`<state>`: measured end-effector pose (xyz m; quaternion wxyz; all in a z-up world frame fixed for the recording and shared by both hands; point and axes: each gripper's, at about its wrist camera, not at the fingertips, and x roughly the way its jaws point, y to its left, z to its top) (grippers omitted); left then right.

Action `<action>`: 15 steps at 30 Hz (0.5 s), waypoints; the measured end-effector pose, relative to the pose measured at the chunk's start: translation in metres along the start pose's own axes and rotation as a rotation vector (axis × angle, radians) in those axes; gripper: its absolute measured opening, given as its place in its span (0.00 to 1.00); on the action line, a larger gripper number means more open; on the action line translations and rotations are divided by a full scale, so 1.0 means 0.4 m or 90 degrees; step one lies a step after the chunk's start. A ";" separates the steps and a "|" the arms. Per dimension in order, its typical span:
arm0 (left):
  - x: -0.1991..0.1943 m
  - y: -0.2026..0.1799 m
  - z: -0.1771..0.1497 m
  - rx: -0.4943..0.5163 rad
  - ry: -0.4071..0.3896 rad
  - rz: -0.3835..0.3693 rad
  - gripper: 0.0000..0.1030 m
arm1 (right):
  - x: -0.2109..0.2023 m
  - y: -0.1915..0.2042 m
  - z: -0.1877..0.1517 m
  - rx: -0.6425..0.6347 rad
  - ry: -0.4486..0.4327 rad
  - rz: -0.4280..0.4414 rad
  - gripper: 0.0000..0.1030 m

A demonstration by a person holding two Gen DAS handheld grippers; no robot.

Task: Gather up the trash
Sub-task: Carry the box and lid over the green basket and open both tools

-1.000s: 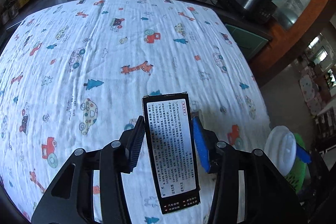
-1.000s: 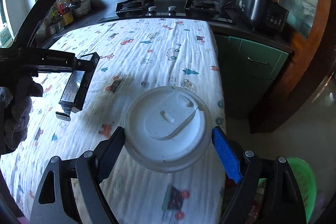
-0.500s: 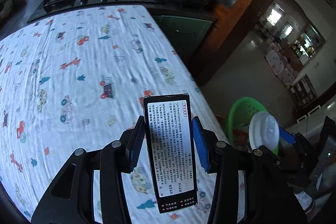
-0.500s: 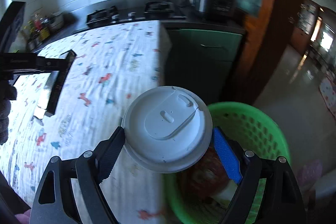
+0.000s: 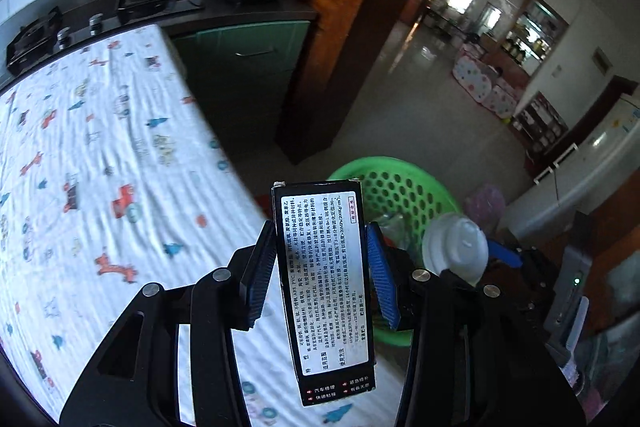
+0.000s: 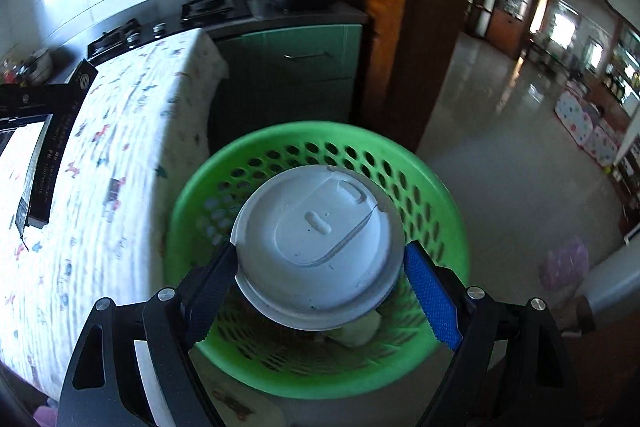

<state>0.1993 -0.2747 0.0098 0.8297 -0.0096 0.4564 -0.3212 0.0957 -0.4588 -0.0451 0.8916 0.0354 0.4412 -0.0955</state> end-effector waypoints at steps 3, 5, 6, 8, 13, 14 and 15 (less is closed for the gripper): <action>0.031 -0.042 0.003 0.022 0.002 -0.008 0.43 | 0.003 -0.027 -0.017 0.015 0.000 -0.006 0.81; 0.049 -0.057 0.007 0.028 0.002 -0.017 0.43 | -0.001 -0.042 -0.025 0.026 -0.003 -0.002 0.81; 0.059 -0.065 0.008 0.030 0.003 -0.020 0.43 | -0.004 -0.046 -0.029 0.030 -0.005 -0.002 0.82; 0.079 -0.084 0.010 0.036 0.008 -0.031 0.43 | -0.010 -0.056 -0.035 0.036 -0.009 -0.002 0.82; 0.116 -0.123 0.017 0.064 0.015 -0.044 0.44 | -0.045 -0.063 -0.048 0.035 -0.027 -0.007 0.82; 0.124 -0.132 0.018 0.070 0.015 -0.046 0.44 | -0.058 -0.064 -0.055 0.038 -0.033 -0.008 0.82; 0.130 -0.139 0.017 0.075 0.017 -0.045 0.44 | -0.068 -0.063 -0.058 0.042 -0.039 -0.010 0.82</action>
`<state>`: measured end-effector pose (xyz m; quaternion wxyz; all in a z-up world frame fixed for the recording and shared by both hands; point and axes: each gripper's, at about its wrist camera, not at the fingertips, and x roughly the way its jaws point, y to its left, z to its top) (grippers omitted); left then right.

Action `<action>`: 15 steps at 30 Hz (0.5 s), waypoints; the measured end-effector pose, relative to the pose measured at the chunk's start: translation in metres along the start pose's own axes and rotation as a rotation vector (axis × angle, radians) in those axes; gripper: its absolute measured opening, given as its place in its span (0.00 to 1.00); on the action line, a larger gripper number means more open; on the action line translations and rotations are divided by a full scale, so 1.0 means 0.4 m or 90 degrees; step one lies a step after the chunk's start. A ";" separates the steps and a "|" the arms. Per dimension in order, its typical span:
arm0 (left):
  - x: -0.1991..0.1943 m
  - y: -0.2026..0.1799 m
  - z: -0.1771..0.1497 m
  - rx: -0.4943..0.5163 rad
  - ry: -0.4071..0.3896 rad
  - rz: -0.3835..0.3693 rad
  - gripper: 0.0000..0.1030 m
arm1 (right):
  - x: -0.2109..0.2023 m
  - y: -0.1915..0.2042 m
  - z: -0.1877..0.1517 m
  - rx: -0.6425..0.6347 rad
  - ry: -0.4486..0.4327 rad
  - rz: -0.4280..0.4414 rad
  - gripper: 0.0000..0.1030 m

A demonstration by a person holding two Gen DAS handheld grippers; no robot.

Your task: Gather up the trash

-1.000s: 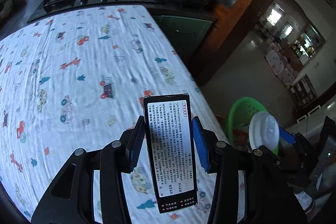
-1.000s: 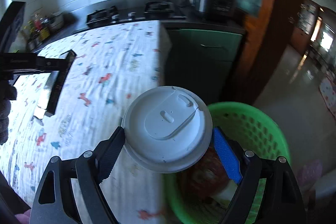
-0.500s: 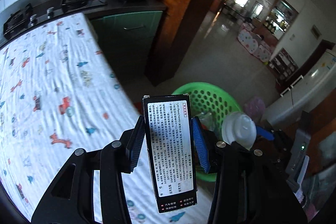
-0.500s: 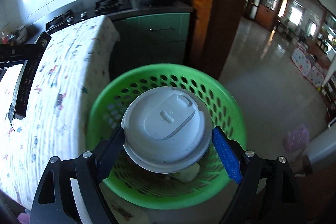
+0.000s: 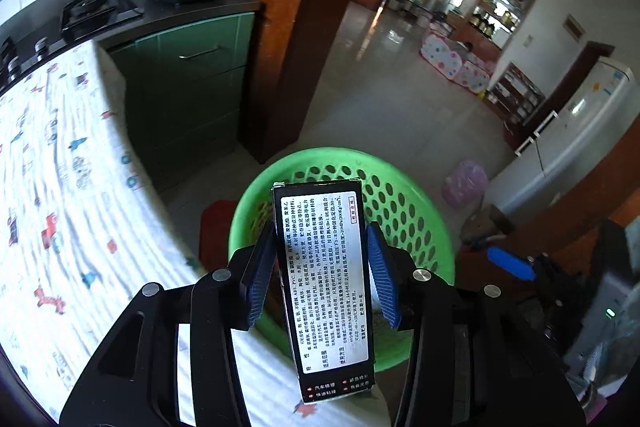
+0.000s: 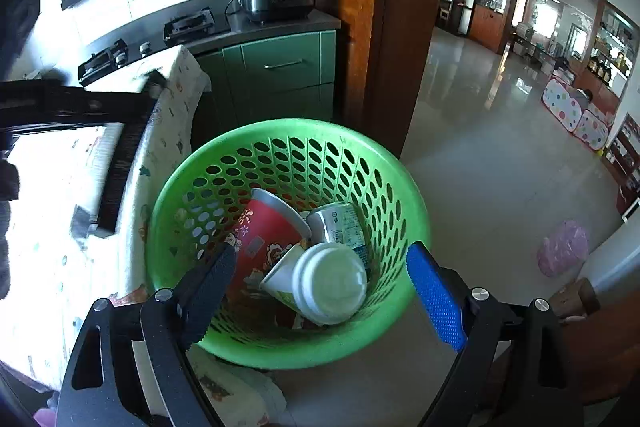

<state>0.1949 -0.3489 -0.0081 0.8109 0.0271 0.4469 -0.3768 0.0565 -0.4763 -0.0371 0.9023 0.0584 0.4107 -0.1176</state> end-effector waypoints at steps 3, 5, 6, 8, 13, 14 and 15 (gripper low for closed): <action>0.020 -0.011 0.000 0.007 0.007 -0.003 0.44 | -0.034 0.003 -0.018 0.004 -0.017 0.002 0.82; 0.028 -0.023 -0.001 0.016 0.008 -0.006 0.45 | -0.054 0.003 -0.030 0.001 -0.028 -0.005 0.83; 0.031 -0.030 -0.002 0.021 0.008 -0.009 0.47 | -0.063 0.003 -0.035 0.001 -0.032 -0.008 0.83; 0.031 -0.039 -0.007 0.033 0.005 -0.004 0.53 | -0.076 0.006 -0.041 0.004 -0.039 -0.010 0.83; -0.008 -0.057 -0.031 0.074 -0.021 0.012 0.65 | -0.107 0.014 -0.051 0.011 -0.054 -0.006 0.83; -0.026 -0.056 -0.038 0.080 -0.033 0.013 0.67 | -0.113 0.019 -0.054 0.014 -0.055 -0.006 0.83; -0.039 -0.055 -0.042 0.085 -0.041 0.014 0.71 | -0.116 0.025 -0.056 0.016 -0.055 -0.007 0.83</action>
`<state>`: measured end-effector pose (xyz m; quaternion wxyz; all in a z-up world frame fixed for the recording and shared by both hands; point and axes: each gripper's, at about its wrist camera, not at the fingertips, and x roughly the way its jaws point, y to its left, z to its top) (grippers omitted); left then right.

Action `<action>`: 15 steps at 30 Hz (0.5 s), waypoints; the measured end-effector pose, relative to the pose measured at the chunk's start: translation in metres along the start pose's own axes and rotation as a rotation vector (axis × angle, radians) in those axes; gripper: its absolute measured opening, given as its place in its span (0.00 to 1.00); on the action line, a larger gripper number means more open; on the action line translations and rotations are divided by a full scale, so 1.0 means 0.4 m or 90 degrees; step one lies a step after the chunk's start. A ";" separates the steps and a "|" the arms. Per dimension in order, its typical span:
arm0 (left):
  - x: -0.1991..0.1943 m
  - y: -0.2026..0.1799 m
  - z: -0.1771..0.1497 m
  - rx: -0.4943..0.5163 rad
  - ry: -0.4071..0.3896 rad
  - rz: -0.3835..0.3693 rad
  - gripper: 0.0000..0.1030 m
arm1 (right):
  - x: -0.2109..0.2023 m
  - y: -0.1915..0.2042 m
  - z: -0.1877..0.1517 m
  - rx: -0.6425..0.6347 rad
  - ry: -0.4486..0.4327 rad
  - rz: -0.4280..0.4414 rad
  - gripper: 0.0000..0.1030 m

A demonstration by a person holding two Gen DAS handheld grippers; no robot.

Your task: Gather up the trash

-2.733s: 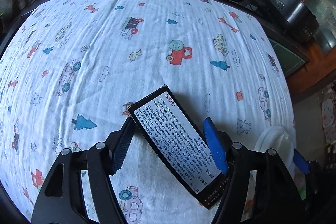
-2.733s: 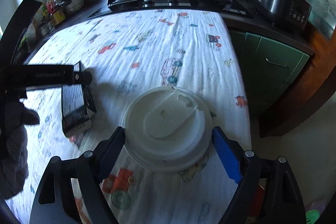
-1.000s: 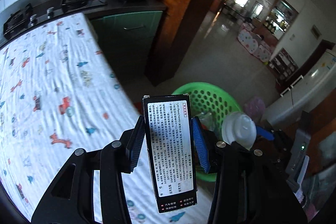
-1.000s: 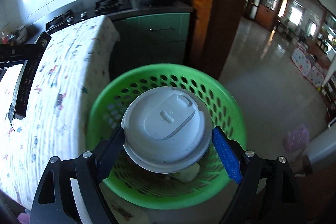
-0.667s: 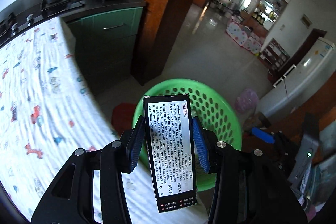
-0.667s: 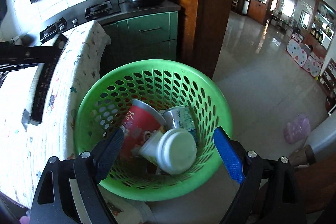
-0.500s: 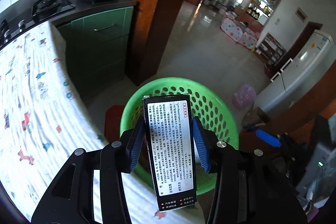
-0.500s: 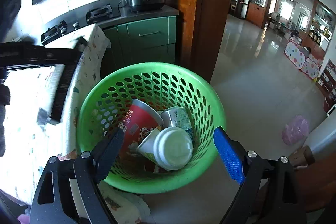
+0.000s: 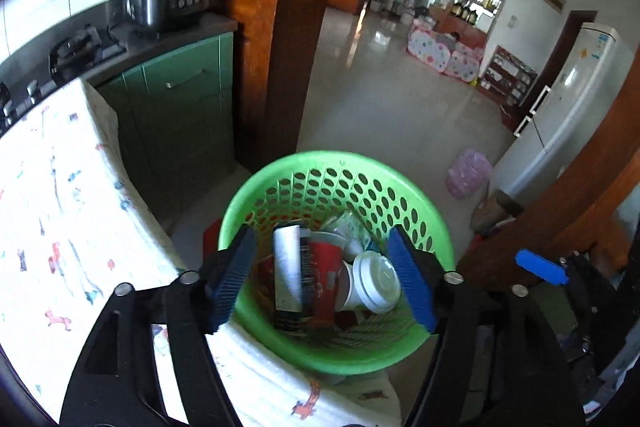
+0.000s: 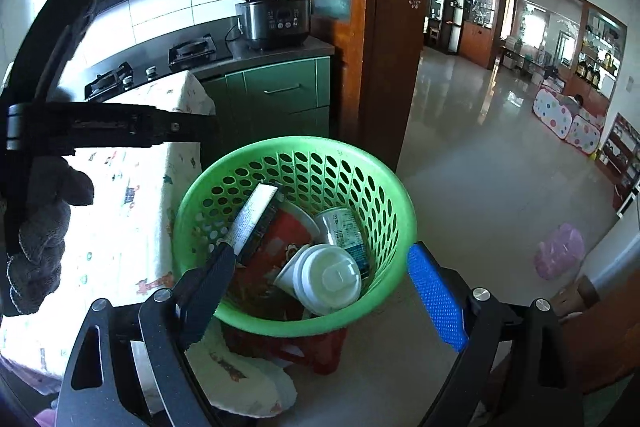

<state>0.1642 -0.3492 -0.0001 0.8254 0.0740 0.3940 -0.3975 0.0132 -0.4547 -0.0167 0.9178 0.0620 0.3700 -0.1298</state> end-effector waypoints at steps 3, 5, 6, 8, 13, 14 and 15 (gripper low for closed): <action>-0.049 0.008 -0.017 0.008 -0.027 0.018 0.79 | -0.015 0.015 -0.009 0.006 -0.003 -0.003 0.83; -0.082 0.018 -0.030 0.007 -0.043 0.031 0.84 | -0.023 0.028 -0.012 0.011 -0.007 0.000 0.85; -0.101 0.025 -0.038 0.007 -0.052 0.041 0.87 | -0.030 0.036 -0.015 0.017 -0.010 0.004 0.86; -0.138 0.039 -0.056 0.004 -0.071 0.062 0.89 | -0.039 0.048 -0.019 0.022 -0.011 0.008 0.87; -0.225 0.082 -0.104 -0.001 -0.102 0.103 0.93 | -0.069 0.099 -0.021 0.027 -0.018 0.011 0.88; -0.246 0.091 -0.116 -0.001 -0.108 0.111 0.93 | -0.077 0.111 -0.021 0.026 -0.021 0.012 0.88; -0.264 0.097 -0.122 0.000 -0.114 0.120 0.93 | -0.082 0.124 -0.020 0.024 -0.024 0.014 0.88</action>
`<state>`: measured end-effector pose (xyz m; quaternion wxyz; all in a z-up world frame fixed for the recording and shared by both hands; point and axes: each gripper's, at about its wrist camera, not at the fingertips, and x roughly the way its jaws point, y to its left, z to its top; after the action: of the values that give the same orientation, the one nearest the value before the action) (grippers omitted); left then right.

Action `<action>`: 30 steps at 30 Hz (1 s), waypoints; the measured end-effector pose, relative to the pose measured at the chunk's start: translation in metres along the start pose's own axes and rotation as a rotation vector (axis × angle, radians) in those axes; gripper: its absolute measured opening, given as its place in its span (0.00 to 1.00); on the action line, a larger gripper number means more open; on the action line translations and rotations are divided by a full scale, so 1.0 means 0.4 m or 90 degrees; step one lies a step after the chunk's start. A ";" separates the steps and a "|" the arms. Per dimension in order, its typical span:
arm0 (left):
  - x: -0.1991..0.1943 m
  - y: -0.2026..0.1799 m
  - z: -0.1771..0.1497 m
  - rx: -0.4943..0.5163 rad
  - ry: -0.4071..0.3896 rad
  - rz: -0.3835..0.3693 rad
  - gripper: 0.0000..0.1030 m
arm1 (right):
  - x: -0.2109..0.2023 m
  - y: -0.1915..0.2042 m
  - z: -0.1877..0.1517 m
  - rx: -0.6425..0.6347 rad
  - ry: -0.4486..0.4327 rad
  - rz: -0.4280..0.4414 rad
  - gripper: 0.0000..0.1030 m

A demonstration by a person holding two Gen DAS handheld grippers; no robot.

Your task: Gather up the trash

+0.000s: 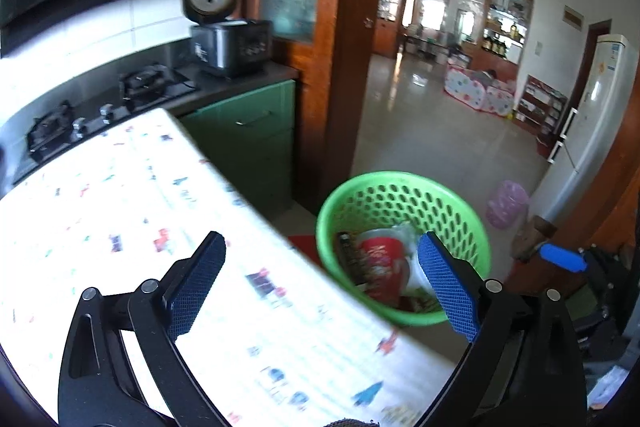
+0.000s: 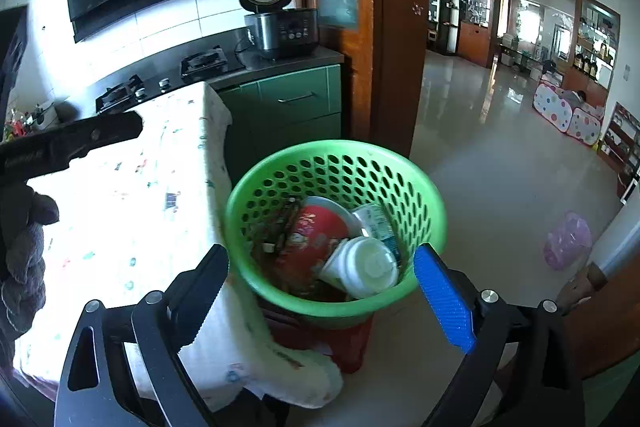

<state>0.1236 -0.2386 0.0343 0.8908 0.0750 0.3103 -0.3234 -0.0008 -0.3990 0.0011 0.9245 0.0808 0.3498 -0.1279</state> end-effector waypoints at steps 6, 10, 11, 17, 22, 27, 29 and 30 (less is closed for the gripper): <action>-0.106 0.063 -0.061 0.004 -0.027 0.054 0.95 | -0.037 0.068 -0.005 0.016 -0.017 0.027 0.89; -0.165 0.109 -0.097 -0.015 -0.040 0.086 0.95 | -0.058 0.119 -0.009 0.019 -0.033 0.041 0.89; -0.181 0.124 -0.105 -0.025 -0.043 0.090 0.95 | -0.062 0.131 -0.008 0.017 -0.035 0.044 0.89; -0.254 0.179 -0.155 -0.049 -0.069 0.141 0.95 | -0.087 0.196 -0.012 0.001 -0.046 0.054 0.89; -0.277 0.205 -0.197 -0.056 -0.067 0.155 0.95 | -0.102 0.229 -0.019 -0.006 -0.051 0.066 0.90; -0.293 0.215 -0.219 -0.066 -0.065 0.170 0.95 | -0.105 0.260 -0.028 -0.019 -0.054 0.071 0.90; -0.297 0.212 -0.220 -0.063 -0.070 0.179 0.95 | -0.103 0.268 -0.032 -0.024 -0.054 0.072 0.90; -0.298 0.208 -0.221 -0.061 -0.072 0.183 0.95 | -0.103 0.270 -0.034 -0.025 -0.054 0.074 0.90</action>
<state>0.0596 -0.0809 0.0301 0.9465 0.0579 0.2606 -0.1812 -0.0072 -0.2851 0.0250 0.9458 0.0776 0.3072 -0.0707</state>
